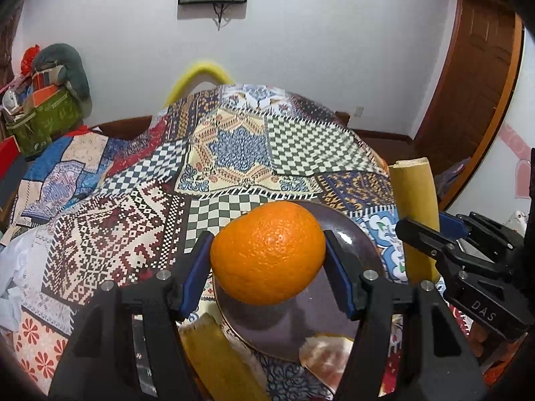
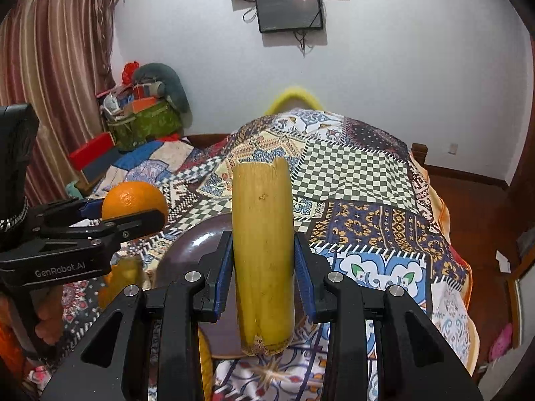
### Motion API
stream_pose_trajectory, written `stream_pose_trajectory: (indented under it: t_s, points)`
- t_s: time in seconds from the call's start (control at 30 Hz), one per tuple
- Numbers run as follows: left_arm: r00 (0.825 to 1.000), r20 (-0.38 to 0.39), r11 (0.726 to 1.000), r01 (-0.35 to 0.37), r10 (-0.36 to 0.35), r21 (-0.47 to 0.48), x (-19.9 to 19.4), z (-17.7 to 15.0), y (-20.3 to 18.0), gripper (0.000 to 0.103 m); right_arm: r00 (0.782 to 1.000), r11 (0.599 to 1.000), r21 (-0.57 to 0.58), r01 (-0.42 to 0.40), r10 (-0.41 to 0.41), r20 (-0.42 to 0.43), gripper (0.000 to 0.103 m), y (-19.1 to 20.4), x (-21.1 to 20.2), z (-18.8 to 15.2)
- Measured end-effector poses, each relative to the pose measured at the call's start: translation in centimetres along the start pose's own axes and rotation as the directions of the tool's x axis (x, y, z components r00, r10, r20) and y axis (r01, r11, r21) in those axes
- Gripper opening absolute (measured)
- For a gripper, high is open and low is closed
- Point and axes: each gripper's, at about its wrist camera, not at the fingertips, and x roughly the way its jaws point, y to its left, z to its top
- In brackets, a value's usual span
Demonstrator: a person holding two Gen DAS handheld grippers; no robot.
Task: Organize fruits
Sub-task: 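Carry the orange over the plate and release it with the left gripper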
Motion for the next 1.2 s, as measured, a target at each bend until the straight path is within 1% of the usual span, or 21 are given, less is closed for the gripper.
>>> stream_pose_trajectory:
  t_s: [0.23,0.33,0.53,0.63,0.7,0.83,0.97,1.2]
  points:
    - [0.997,-0.076,0.998,-0.011,0.015,0.055,2.9,0.7,0.3,0.064,0.997,1.000,-0.027,0.012,-0.014,-0.075,0.032,-0.8,3.0,0.5]
    - [0.994,-0.113,0.998,-0.008,0.015,0.054,4.1,0.9,0.8,0.064,0.994,1.000,-0.029,0.009,-0.013,-0.112,0.032,-1.2,4.4,0.5]
    - [0.980,-0.197,0.998,0.001,0.011,0.061,6.5,0.8,1.1,0.064,0.984,0.999,-0.039,0.004,-0.011,-0.175,0.032,-1.5,6.3,0.2]
    - [0.972,-0.233,0.997,0.030,-0.013,0.069,7.3,0.6,0.9,0.064,0.980,1.000,-0.013,-0.025,0.022,-0.196,0.032,-2.0,7.2,0.2]
    - [0.967,-0.254,0.997,0.044,-0.027,0.061,7.8,0.5,0.8,0.064,0.978,0.999,-0.008,-0.031,0.029,-0.206,0.032,-2.1,7.7,0.4]
    - [0.959,-0.283,0.997,0.033,-0.011,0.073,8.7,0.3,0.6,0.064,0.975,0.999,-0.032,-0.033,0.025,-0.222,0.032,-1.7,8.4,0.6]
    - [0.951,-0.307,0.998,0.048,-0.032,0.043,9.5,0.0,1.0,0.064,0.968,0.998,-0.056,-0.041,0.026,-0.248,0.032,-1.3,9.3,0.5]
    - [0.952,-0.302,0.998,0.059,-0.045,0.038,9.7,-0.1,1.2,0.064,0.955,0.997,-0.054,-0.051,0.032,-0.294,0.032,-1.3,10.5,-0.2]
